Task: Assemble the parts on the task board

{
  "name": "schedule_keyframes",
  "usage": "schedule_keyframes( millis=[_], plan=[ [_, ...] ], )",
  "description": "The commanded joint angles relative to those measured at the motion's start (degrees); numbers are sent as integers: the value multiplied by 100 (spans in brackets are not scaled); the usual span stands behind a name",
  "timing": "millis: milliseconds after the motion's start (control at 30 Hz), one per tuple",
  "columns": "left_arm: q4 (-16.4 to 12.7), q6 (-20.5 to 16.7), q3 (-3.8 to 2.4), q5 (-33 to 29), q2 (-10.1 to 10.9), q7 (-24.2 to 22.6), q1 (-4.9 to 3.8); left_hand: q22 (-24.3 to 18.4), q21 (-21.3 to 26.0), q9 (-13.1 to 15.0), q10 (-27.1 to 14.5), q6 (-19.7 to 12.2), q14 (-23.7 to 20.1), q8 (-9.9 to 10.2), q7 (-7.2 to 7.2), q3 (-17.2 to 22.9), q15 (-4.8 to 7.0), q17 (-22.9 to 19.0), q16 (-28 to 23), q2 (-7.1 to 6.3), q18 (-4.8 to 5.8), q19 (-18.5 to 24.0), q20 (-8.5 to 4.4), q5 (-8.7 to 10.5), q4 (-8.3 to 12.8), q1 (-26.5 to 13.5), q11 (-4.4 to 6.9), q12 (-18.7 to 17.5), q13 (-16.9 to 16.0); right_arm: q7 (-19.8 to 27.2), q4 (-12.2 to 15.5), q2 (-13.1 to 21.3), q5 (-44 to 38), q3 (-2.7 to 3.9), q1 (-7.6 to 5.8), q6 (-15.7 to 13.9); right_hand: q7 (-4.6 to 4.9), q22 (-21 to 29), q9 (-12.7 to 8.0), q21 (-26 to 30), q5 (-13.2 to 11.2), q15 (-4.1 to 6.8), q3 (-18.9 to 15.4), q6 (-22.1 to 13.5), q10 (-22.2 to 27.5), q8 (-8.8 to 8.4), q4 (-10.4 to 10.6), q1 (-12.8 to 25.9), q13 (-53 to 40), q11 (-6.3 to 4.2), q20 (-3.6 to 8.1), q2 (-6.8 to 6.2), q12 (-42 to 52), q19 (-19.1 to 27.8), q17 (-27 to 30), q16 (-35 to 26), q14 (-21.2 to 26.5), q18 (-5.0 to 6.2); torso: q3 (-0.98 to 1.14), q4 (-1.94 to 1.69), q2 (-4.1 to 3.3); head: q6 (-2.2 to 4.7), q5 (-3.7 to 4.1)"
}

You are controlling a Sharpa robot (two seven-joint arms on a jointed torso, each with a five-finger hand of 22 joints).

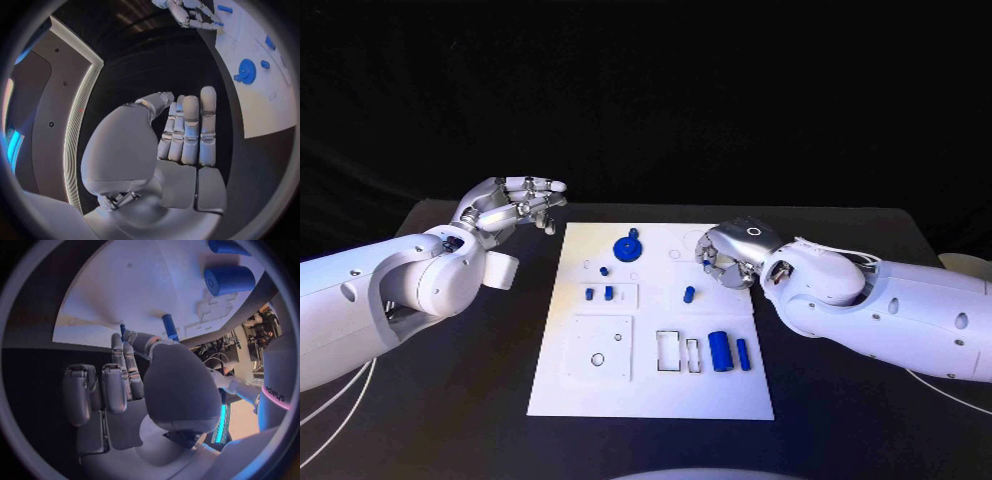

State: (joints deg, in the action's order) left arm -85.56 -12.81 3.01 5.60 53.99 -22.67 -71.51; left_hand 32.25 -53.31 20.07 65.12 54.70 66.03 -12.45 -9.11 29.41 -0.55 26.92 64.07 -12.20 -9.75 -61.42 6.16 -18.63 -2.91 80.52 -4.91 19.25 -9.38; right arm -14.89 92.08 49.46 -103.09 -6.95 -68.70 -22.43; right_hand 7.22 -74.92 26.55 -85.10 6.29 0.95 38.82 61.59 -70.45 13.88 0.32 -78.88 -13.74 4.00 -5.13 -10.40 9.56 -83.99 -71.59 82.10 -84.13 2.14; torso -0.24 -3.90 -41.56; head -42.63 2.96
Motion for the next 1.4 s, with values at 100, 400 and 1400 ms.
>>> schedule_keyframes(
  millis=[100,400,1400],
  plan=[
    [4,30,-4,-42,-13,-10,-7,-7,35,-3,-50,16,-44,-17,-23,12,2,-8,-17,25,-82,-10,-41,-32,38,13,-5,26,-10,112,159,101,112,16,-24,-289,1,-1241,6,-29,15,37,2,58,-114,27,-40,6,-4,-100,43,29,13,-371,10,-1,-239,-97,0,-4,-3,8,-5],
    [17,32,-4,-48,-26,-15,-6,-8,37,-4,-67,14,-49,-16,-27,13,-2,-11,-20,29,-81,-8,-39,-33,39,11,-9,32,-13,274,711,239,475,32,-29,-593,3,-1244,9,-32,13,36,0,61,-117,29,-45,19,-4,-99,43,22,10,-373,19,-5,-237,-98,1,-3,-5,52,-122],
    [98,-185,-1,-157,-433,-13,-9,-9,39,-5,-83,15,-53,-18,-27,12,-5,-15,-21,34,-80,-7,-37,-33,41,9,-12,42,-19,791,635,-903,620,2,771,-976,8,-1246,10,-34,39,35,10,45,-109,22,-77,38,0,-94,44,17,-8,-374,37,-13,-233,-98,-34,-18,11,-153,-940]
  ],
)
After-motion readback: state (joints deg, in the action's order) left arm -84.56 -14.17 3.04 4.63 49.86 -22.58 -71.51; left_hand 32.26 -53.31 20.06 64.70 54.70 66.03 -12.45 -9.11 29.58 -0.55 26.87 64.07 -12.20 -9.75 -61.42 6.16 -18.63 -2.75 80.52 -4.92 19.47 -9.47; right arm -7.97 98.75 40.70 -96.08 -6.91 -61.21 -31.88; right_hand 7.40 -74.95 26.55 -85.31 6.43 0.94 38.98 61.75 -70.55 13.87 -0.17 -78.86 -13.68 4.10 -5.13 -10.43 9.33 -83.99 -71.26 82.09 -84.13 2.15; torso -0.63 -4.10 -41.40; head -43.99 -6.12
